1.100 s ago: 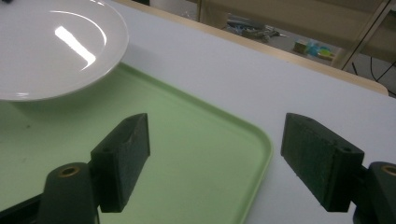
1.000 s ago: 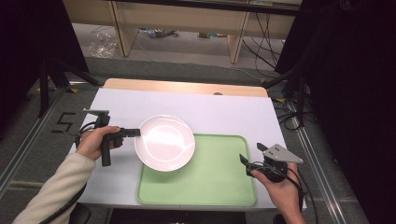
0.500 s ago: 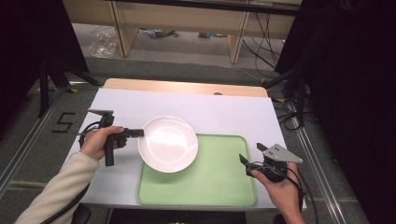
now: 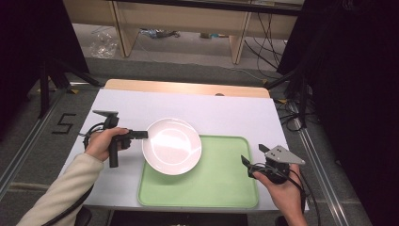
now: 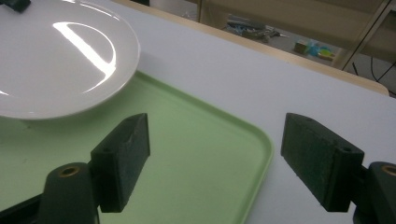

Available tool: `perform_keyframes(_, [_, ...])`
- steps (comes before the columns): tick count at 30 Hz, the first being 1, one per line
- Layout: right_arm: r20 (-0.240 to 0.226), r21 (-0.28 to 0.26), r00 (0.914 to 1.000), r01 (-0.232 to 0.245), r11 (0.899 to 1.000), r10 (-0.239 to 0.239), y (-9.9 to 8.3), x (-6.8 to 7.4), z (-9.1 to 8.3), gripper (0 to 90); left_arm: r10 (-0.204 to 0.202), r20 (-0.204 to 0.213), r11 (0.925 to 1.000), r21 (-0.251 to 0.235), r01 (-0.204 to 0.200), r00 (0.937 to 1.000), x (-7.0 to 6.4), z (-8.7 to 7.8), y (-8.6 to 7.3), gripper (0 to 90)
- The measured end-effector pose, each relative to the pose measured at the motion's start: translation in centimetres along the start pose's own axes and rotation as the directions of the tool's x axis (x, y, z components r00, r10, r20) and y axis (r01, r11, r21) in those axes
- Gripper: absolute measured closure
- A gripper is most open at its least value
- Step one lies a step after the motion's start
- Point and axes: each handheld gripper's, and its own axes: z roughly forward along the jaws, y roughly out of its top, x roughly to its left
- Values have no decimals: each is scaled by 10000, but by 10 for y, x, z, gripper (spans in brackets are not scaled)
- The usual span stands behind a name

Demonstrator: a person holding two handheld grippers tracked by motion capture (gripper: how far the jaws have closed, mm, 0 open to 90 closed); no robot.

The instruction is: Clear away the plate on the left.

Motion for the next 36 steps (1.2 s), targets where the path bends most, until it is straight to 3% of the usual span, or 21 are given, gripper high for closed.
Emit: perform_keyframes(36, [-41,-76,10000,21,10000,-22,0,0,1,247,167,-146,9996,223,-163,9998,-6,20,-4,850])
